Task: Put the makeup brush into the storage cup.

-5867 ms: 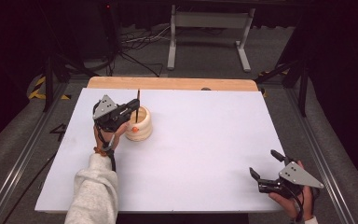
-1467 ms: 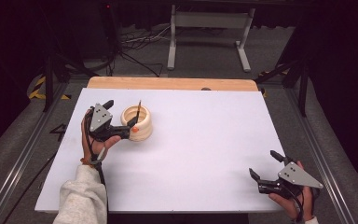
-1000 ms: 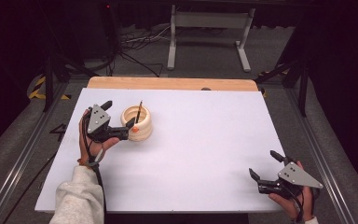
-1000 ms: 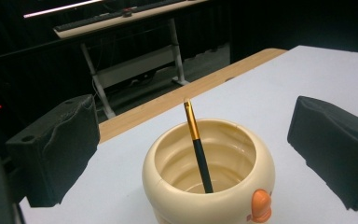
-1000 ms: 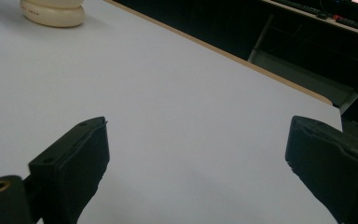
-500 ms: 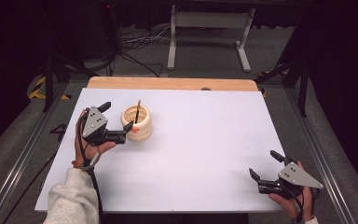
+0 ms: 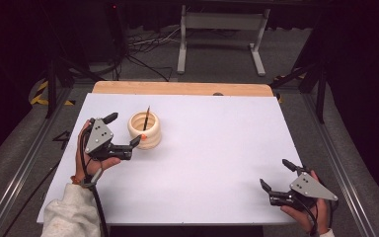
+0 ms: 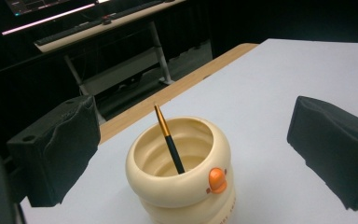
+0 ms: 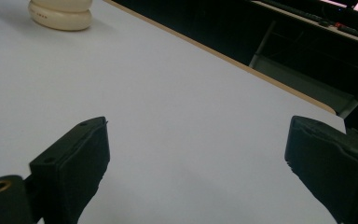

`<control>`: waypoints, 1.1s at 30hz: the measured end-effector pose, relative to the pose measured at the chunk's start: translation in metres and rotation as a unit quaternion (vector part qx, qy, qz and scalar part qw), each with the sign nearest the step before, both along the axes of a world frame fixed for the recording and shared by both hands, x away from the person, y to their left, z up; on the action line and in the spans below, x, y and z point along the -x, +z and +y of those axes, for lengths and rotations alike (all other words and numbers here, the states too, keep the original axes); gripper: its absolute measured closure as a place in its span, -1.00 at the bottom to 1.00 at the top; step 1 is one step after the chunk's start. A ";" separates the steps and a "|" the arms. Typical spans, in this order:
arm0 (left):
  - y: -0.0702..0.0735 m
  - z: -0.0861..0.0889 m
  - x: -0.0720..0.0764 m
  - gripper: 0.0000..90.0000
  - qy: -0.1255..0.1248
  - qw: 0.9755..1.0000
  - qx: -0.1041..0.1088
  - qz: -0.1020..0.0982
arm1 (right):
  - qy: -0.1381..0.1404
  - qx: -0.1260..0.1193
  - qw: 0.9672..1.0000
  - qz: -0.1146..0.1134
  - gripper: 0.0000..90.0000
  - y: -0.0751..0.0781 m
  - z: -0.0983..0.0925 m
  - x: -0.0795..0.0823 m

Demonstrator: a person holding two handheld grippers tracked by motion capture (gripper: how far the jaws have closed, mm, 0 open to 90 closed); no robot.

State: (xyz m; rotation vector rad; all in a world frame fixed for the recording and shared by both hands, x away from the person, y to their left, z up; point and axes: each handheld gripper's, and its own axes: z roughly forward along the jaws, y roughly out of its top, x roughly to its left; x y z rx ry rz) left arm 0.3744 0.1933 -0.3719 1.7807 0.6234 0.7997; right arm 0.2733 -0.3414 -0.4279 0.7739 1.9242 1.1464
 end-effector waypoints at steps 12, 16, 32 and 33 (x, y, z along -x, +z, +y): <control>-0.008 -0.003 0.017 -0.92 -0.020 1.000 -0.016 0.005 | 0.009 0.002 1.000 -0.001 -0.84 0.000 0.009 0.002; -0.009 -0.004 0.023 -0.92 -0.026 1.000 -0.012 0.005 | 0.009 0.003 1.000 -0.002 -0.84 0.000 0.009 0.002; -0.012 -0.010 0.043 -0.92 -0.059 0.998 -0.014 0.007 | 0.011 0.008 1.000 0.002 -0.84 -0.002 0.009 0.002; -0.013 -0.010 0.043 -0.91 -0.061 0.998 -0.015 0.007 | 0.011 0.008 1.000 0.002 -0.84 -0.002 0.009 0.002</control>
